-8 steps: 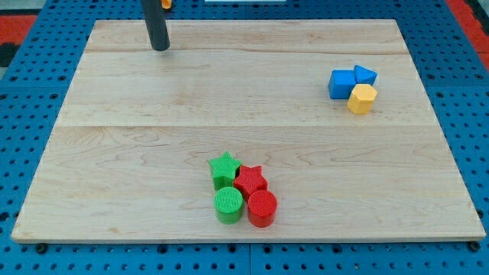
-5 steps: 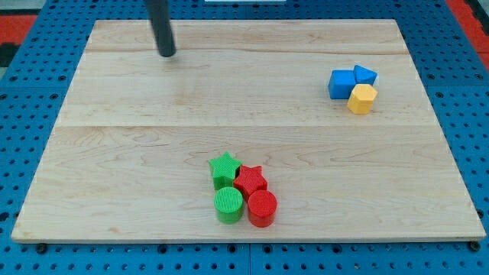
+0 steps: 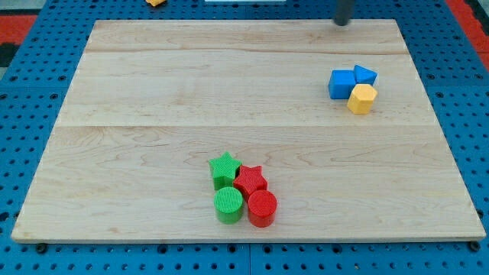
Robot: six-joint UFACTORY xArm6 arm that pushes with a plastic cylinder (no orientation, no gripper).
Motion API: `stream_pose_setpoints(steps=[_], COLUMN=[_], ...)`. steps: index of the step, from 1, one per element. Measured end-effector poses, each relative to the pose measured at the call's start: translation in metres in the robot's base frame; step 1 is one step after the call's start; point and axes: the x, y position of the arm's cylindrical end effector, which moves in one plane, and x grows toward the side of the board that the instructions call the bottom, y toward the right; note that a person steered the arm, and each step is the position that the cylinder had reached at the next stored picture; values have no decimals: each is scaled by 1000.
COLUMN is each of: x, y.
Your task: Place the arm towards the center right of the board
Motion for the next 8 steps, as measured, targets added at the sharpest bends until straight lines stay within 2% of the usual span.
stream_pose_setpoints(steps=[1, 2, 3, 6, 7, 8], x=[0, 0, 52, 336, 411, 385], y=[102, 122, 122, 38, 8, -46])
